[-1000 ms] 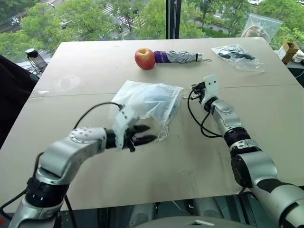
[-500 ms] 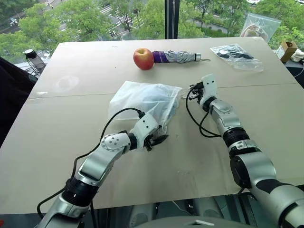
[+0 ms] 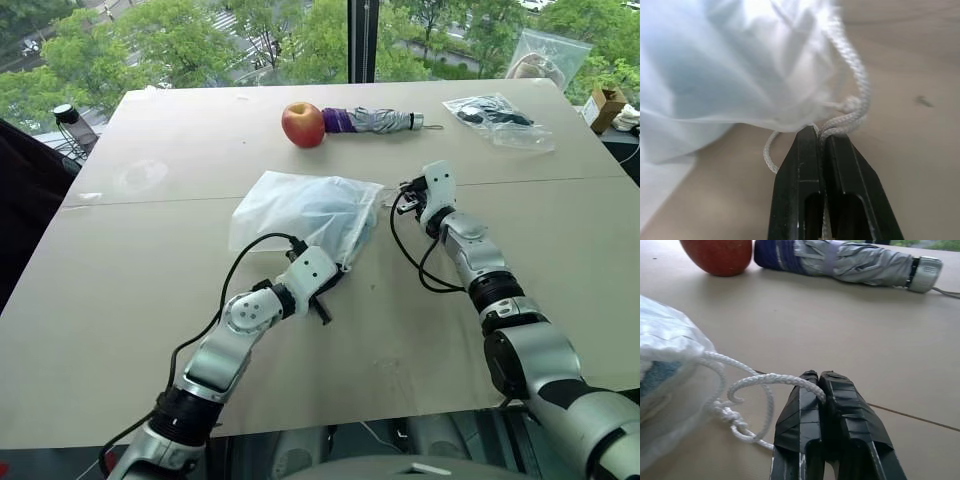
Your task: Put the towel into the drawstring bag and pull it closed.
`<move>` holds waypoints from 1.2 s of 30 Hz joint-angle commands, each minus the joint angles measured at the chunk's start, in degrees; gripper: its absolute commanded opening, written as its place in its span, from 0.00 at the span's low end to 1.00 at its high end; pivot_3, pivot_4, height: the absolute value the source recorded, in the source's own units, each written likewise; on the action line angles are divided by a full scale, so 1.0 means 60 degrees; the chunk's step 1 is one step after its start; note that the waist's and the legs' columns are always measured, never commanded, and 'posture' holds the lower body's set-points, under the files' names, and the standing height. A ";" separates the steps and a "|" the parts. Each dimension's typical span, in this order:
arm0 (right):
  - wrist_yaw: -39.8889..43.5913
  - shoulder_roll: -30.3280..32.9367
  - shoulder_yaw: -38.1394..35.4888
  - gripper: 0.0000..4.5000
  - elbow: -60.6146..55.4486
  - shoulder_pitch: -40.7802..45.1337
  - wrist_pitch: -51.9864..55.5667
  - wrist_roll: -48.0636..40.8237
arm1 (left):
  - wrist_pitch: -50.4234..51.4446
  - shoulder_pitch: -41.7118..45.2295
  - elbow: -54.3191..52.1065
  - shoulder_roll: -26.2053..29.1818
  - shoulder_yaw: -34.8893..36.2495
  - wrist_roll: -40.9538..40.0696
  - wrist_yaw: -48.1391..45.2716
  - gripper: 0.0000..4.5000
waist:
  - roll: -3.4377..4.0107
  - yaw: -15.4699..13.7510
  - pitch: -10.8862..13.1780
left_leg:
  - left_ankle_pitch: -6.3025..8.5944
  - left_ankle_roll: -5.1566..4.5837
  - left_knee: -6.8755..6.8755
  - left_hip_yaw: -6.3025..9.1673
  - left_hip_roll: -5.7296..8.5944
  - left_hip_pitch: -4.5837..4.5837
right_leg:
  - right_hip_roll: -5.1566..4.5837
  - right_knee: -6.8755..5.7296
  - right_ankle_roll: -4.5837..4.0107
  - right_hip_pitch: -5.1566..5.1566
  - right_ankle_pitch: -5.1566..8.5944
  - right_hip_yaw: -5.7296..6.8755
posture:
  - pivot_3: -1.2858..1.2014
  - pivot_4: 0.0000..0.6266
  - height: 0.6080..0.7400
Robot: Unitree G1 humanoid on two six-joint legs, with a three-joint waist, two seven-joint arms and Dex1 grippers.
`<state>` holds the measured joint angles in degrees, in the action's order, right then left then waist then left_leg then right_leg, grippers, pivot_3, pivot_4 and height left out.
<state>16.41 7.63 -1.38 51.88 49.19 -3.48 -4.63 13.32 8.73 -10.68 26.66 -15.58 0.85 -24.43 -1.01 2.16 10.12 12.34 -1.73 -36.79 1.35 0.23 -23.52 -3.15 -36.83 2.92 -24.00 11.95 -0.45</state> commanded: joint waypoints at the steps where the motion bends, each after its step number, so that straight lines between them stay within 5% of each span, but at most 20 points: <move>1: -0.2026 0.0285 -0.0757 0.00 -0.0325 0.0240 -0.1170 0.0214 | -0.1055 -0.0245 0.0363 0.0083 0.1063 0.1692 0.2340 0.01 | 0.0000 -0.0001 0.0001 | 0.0000 0.0000 0.0000 0.0000 -0.0002 0.0001 | 0.0001 0.0000 -0.0003 -0.0001 -0.0002 -0.0002 | 0.52 0.24 1.00; 8: -0.5698 0.1370 -0.1563 0.00 -0.0061 0.0271 -0.2613 0.1037 | -0.2389 -0.0346 -0.0207 0.0214 0.3254 0.3850 0.5957 0.01 | -0.0001 -0.0044 0.0000 | -0.0001 0.0002 0.0002 -0.0001 0.0001 -0.0025 | -0.0007 0.0008 -0.0009 -0.0020 -0.0009 -0.0002 | 0.52 0.24 1.00; 14: -0.7114 0.1797 -0.2162 0.00 0.0249 0.0263 -0.2841 0.0885 | -0.2307 0.0279 -0.0173 0.0380 0.4856 0.4842 0.7622 0.01 | -0.0002 -0.0021 -0.0001 | 0.0000 0.0001 0.0013 -0.0038 0.0004 -0.0031 | -0.0019 0.0009 -0.0006 -0.0038 -0.0011 -0.0030 | 0.52 0.24 1.00; 26: -0.8716 0.1820 -0.4015 0.00 0.0731 -0.0137 -0.2219 -0.0884 | -0.0728 0.0791 0.0849 -0.0537 0.6909 0.3570 0.8178 0.01 | -0.0008 -0.0012 -0.0004 | 0.0001 -0.0001 0.0016 -0.0052 0.0001 -0.0029 | -0.0010 0.0008 0.0001 -0.0037 -0.0014 -0.0038 | 0.52 0.24 1.00; 29: -0.6401 0.1591 -0.3642 0.00 0.0746 0.0126 -0.1975 -0.1424 | -0.1201 0.0956 0.1367 -0.0639 0.6116 0.2579 0.6878 0.01 | -0.0008 0.0006 -0.0004 | 0.0000 -0.0002 0.0014 -0.0061 -0.0001 -0.0028 | -0.0006 0.0008 0.0007 -0.0037 -0.0018 -0.0045 | 0.52 0.24 1.00; 32: -0.1008 0.0960 -0.2212 0.00 -0.0256 -0.0008 -0.0530 -0.2224 | -0.1791 0.0848 0.1584 -0.0649 0.4361 0.1341 0.4121 0.01 | -0.0008 0.0042 -0.0004 | 0.0000 -0.0003 0.0007 -0.0100 -0.0010 -0.0021 | 0.0009 0.0009 0.0008 -0.0033 -0.0018 -0.0049 | 0.52 0.24 1.00; 36: 0.4673 0.2071 0.0279 0.30 -0.3871 -0.2280 0.1623 -0.2676 | -0.1506 0.0194 0.1232 -0.0195 0.3409 0.0010 0.1179 0.00 | -0.0008 0.0023 -0.0006 | 0.0006 -0.0012 -0.0001 -0.0124 -0.0048 -0.0025 | 0.0031 0.0006 0.0007 -0.0031 -0.0019 -0.0042 | 0.52 0.24 1.00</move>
<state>31.98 15.87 -3.73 36.69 38.98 2.70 -19.99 4.14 11.15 -0.98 23.25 5.22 4.57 -10.48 -1.06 2.29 10.08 12.42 -1.85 -36.82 0.63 -0.10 -23.68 -2.94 -36.79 2.97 -24.18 11.84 -0.65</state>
